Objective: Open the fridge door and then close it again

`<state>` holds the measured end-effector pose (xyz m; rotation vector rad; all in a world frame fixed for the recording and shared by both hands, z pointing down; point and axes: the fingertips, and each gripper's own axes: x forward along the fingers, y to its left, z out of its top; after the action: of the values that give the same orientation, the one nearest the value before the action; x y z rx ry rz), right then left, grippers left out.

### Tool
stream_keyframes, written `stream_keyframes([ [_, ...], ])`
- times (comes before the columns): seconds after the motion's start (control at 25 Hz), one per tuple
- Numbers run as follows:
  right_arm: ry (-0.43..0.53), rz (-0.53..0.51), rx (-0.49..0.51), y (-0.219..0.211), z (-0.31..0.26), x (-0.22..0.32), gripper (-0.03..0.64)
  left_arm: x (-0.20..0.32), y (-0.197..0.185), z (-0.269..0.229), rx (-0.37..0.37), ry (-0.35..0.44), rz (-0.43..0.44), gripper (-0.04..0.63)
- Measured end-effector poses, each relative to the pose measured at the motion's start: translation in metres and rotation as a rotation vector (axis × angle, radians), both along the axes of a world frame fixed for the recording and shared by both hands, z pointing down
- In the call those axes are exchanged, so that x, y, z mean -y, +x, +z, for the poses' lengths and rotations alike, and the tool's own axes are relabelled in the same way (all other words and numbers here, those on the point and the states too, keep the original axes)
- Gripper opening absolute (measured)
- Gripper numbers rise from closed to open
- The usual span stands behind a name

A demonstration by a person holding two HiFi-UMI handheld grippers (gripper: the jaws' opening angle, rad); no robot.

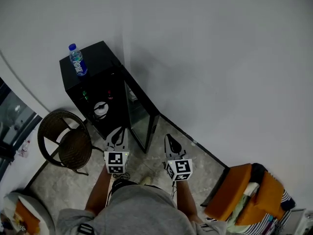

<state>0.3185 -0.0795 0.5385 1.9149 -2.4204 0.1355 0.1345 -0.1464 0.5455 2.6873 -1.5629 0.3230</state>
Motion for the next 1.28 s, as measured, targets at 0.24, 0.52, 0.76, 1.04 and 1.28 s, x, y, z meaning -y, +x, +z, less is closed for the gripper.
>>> stream_keyframes([
  [0.24, -0.001, -0.082, 0.000, -0.035, 0.000, 0.010, 0.025, -0.014, -0.041, 0.005, -0.024, -0.033, -0.094, 0.020],
  [0.52, -0.004, -0.162, 0.005, -0.064, -0.001, 0.020, 0.025, -0.028, -0.073, 0.017, -0.027, -0.064, -0.178, 0.005],
  [0.76, -0.011, -0.196, 0.009, -0.076, 0.003, 0.025, 0.025, -0.028, -0.083, 0.014, -0.040, -0.054, -0.212, 0.005],
  [1.04, -0.015, -0.194, 0.012, -0.073, 0.004, 0.029, 0.025, -0.022, -0.078, 0.013, -0.040, -0.055, -0.209, 0.005],
  [1.28, -0.017, -0.181, 0.011, -0.065, 0.006, 0.031, 0.025, -0.019, -0.070, 0.013, -0.042, -0.046, -0.195, 0.005],
])
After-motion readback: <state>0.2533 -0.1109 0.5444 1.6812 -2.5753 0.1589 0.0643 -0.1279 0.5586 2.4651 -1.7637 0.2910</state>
